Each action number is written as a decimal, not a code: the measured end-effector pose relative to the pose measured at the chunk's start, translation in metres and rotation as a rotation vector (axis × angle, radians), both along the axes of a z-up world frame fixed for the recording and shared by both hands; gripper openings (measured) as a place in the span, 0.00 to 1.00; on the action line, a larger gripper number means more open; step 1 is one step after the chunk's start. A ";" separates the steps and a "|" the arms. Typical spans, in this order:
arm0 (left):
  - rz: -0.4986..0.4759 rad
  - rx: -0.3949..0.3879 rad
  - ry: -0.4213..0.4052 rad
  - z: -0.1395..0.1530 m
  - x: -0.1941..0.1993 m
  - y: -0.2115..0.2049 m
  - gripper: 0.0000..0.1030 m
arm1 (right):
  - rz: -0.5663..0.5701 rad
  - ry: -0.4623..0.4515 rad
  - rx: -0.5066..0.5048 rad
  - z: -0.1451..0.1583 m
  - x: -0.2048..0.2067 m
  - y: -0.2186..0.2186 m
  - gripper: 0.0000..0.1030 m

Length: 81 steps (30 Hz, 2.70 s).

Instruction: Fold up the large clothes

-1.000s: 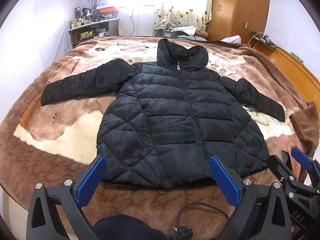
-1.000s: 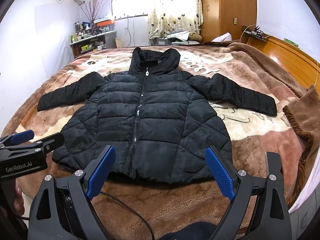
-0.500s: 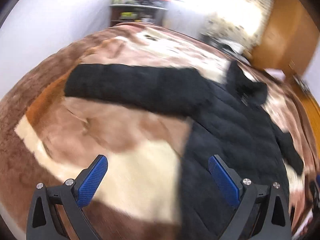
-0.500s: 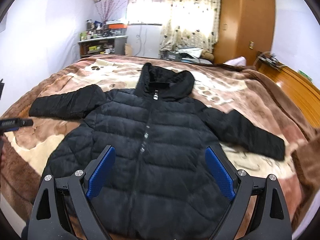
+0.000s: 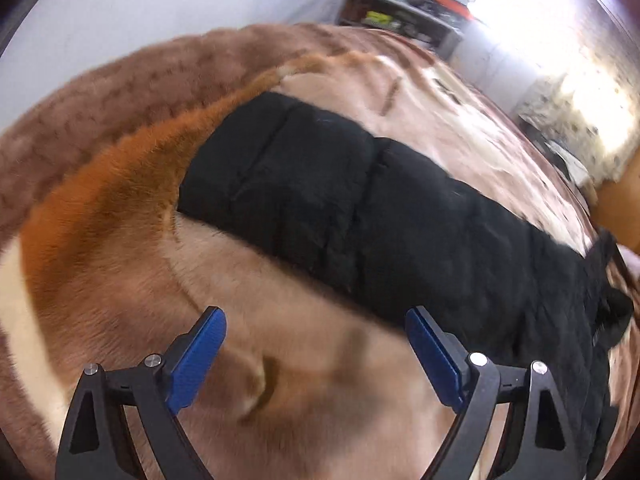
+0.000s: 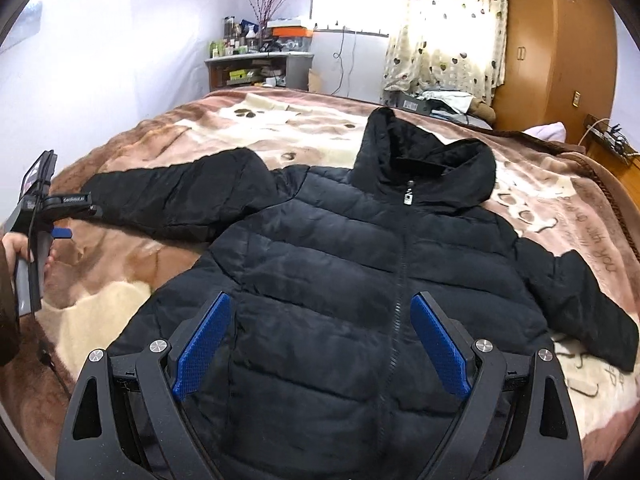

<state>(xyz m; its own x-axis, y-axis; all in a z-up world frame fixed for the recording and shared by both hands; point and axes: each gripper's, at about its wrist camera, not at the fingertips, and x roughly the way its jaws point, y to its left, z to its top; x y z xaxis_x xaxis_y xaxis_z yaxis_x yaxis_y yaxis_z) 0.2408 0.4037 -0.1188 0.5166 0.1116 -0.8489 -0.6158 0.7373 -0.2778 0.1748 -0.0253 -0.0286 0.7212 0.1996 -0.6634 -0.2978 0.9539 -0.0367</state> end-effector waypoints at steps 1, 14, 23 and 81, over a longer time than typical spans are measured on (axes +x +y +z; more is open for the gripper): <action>0.017 -0.047 -0.004 -0.006 0.003 0.005 0.89 | 0.006 0.001 -0.004 -0.002 0.003 0.004 0.89; 0.145 -0.135 -0.007 -0.028 0.034 0.027 0.71 | 0.002 -0.020 -0.039 -0.010 0.018 0.020 0.89; 0.004 0.024 -0.088 0.017 0.048 -0.007 0.14 | -0.017 -0.018 -0.013 -0.010 0.020 0.011 0.89; -0.846 0.293 -0.086 0.068 0.115 -0.342 0.64 | -0.307 0.290 0.346 -0.066 0.146 -0.215 0.89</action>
